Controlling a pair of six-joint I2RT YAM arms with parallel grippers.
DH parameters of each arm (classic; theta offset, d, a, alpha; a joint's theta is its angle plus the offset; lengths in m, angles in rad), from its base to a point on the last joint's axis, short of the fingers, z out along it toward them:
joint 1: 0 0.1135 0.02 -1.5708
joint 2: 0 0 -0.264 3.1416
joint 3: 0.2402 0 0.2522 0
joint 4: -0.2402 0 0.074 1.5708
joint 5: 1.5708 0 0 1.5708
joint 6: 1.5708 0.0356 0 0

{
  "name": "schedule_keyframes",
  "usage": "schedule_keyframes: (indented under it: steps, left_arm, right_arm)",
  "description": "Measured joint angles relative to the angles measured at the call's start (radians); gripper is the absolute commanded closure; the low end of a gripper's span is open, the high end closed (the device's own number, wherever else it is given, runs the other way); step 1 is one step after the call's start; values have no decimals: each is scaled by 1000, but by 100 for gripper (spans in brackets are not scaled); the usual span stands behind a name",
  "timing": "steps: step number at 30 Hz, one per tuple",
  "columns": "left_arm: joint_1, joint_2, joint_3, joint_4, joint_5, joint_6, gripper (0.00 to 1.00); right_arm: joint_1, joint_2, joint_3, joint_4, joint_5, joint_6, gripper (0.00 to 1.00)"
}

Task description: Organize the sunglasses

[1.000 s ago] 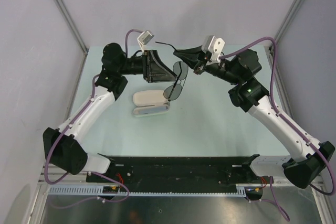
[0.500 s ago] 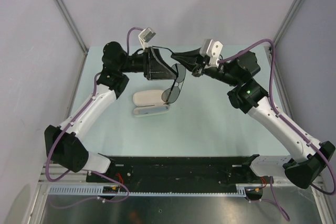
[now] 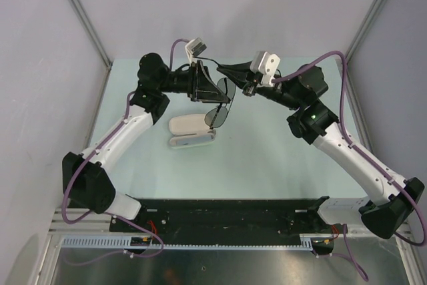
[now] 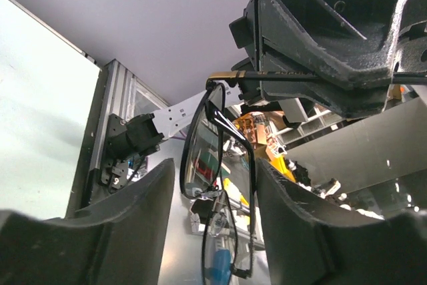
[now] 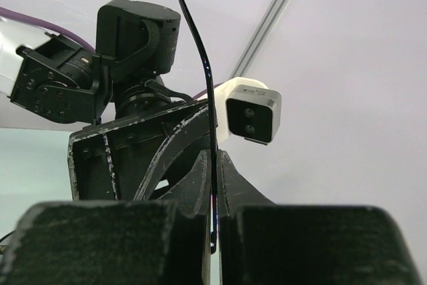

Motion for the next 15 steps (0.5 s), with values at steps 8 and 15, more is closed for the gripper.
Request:
schedule_keyframes:
  steps: [8, 15]
  left_arm:
    - [-3, 1, 0, 0, 18, -43, 63]
    - [-3, 24, 0, 1, 24, -66, 68]
  right_arm:
    - [6, 13, 0, 2, 25, -28, 100]
    - [11, 18, 0, -1, 40, -48, 96]
